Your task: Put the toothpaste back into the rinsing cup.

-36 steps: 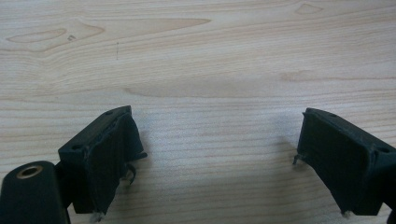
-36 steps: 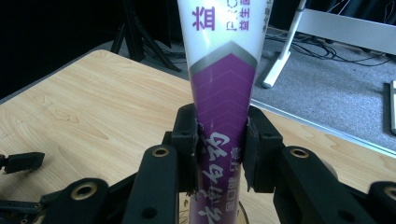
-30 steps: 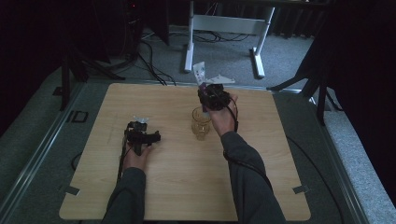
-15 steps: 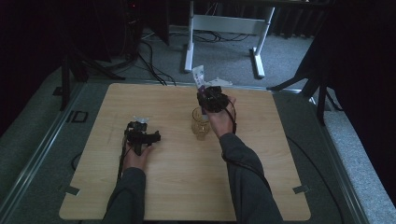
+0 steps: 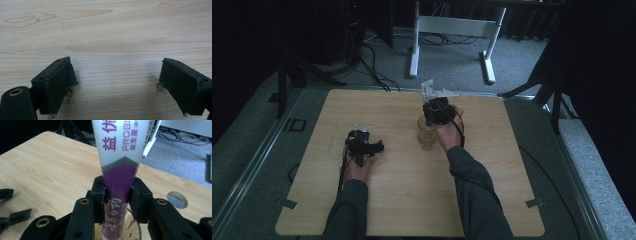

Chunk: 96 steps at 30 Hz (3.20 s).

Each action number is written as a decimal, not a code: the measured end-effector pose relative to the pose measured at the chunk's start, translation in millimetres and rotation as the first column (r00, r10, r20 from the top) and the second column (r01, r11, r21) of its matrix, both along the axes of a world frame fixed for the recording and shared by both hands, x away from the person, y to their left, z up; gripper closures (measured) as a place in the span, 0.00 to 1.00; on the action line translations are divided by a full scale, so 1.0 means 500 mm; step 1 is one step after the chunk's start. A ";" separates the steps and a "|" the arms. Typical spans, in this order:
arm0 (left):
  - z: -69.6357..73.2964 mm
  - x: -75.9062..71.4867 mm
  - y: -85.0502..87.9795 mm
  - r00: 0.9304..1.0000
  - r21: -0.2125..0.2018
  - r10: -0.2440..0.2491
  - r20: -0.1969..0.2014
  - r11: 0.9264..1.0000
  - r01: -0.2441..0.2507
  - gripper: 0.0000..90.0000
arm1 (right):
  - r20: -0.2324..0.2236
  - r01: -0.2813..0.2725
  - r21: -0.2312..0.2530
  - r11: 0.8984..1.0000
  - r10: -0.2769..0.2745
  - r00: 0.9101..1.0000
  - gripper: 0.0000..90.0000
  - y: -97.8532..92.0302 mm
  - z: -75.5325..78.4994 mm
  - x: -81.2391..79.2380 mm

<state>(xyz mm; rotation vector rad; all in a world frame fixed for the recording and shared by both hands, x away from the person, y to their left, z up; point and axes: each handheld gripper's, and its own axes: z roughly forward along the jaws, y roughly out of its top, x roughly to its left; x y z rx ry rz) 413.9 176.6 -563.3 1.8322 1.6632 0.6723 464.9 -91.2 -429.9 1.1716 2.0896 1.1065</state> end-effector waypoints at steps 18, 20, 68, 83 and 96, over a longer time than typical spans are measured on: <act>0.000 0.000 0.000 1.000 0.000 0.000 -0.001 1.000 0.000 0.12 | -0.025 0.001 -0.021 1.000 -0.001 1.000 0.76 -0.017 -0.025 -0.011; 0.000 0.000 0.000 1.000 0.000 0.000 -0.001 1.000 0.000 0.12 | -0.028 -0.001 -0.026 1.000 0.001 1.000 0.75 -0.017 -0.027 -0.011; 0.000 0.000 0.000 1.000 0.000 0.000 0.000 1.000 0.000 0.12 | -0.061 -0.030 -0.004 1.000 0.030 0.998 0.60 -0.062 -0.076 -0.036; 0.000 0.000 0.000 1.000 -0.001 0.001 0.001 1.000 -0.001 0.12 | -0.044 -0.057 0.002 0.998 0.057 0.997 0.59 -0.063 -0.076 -0.054; 0.000 0.000 0.000 1.000 0.000 0.000 -0.001 1.000 0.000 0.12 | -0.020 -0.046 0.014 0.999 0.046 0.999 0.58 -0.107 -0.072 -0.078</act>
